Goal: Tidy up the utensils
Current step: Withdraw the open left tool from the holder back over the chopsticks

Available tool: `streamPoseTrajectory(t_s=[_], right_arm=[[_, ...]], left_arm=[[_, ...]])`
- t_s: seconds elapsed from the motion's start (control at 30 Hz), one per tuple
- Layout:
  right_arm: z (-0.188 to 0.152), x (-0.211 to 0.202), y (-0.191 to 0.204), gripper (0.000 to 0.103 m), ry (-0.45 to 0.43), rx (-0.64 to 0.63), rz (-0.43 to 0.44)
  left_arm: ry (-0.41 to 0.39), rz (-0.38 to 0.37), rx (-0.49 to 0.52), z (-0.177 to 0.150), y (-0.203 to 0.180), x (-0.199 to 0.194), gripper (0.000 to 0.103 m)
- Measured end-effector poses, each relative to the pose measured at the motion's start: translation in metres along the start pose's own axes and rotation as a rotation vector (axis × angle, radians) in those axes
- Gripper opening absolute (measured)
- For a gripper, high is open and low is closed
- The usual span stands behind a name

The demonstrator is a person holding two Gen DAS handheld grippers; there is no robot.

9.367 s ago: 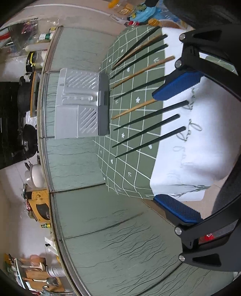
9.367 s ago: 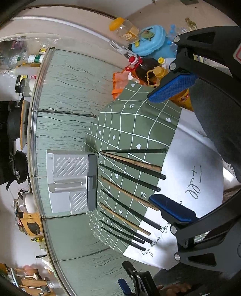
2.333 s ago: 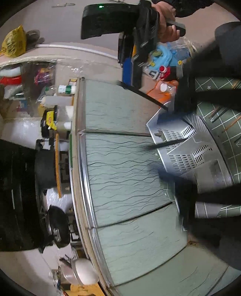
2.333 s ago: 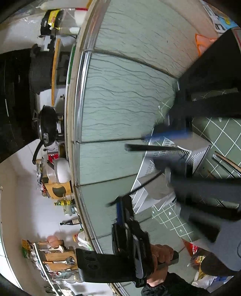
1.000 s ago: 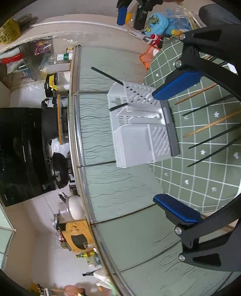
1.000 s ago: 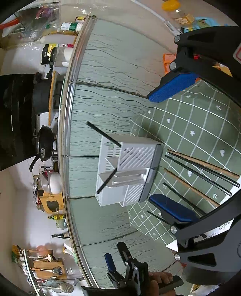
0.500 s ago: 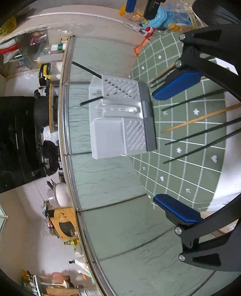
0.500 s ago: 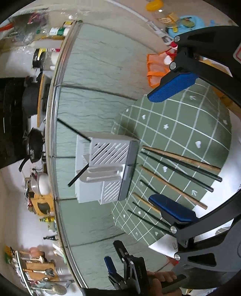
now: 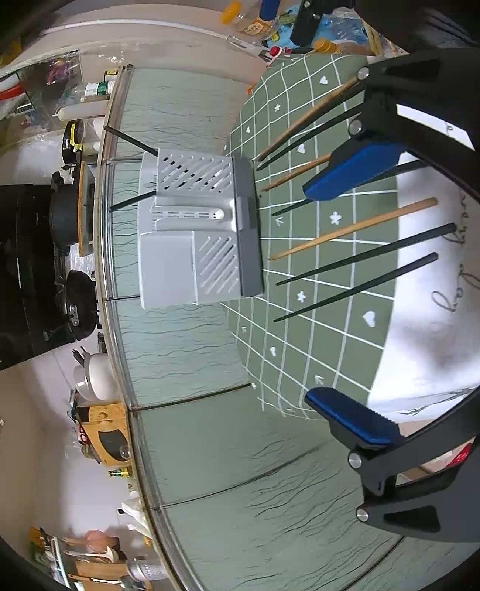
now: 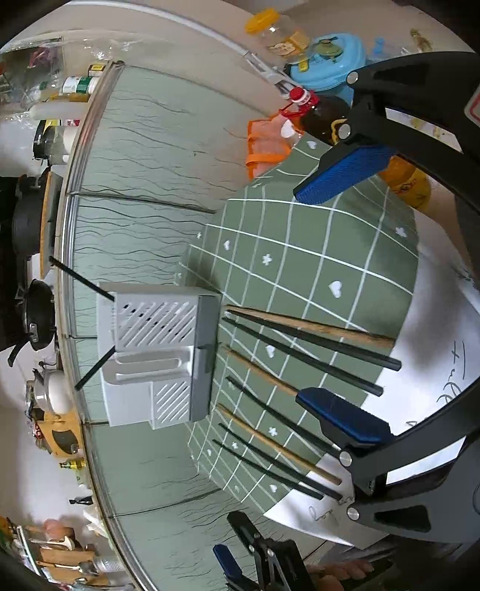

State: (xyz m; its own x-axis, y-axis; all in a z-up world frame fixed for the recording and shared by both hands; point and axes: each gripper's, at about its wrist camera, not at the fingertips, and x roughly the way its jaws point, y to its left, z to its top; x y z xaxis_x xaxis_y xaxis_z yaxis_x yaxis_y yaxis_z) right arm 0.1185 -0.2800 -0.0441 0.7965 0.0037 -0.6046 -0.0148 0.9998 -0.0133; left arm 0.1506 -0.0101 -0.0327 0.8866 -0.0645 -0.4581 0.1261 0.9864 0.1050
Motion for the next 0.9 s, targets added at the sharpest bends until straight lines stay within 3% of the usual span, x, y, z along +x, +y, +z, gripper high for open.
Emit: streamPoseTrajectory(t_s=[0.3,0.9], right_arm=[[-0.02,0.007,0.006,0.095,0.019,-0.012,-0.022],[-0.033,0.016,0.009,0.095,0.039,-0.017,-0.067]], left_arm=[[0.095,-0.002,-0.011,-0.032,0.0,0.008,0.099],[0.127,0.029,-0.058,-0.051,0.006,0.017,0.099]])
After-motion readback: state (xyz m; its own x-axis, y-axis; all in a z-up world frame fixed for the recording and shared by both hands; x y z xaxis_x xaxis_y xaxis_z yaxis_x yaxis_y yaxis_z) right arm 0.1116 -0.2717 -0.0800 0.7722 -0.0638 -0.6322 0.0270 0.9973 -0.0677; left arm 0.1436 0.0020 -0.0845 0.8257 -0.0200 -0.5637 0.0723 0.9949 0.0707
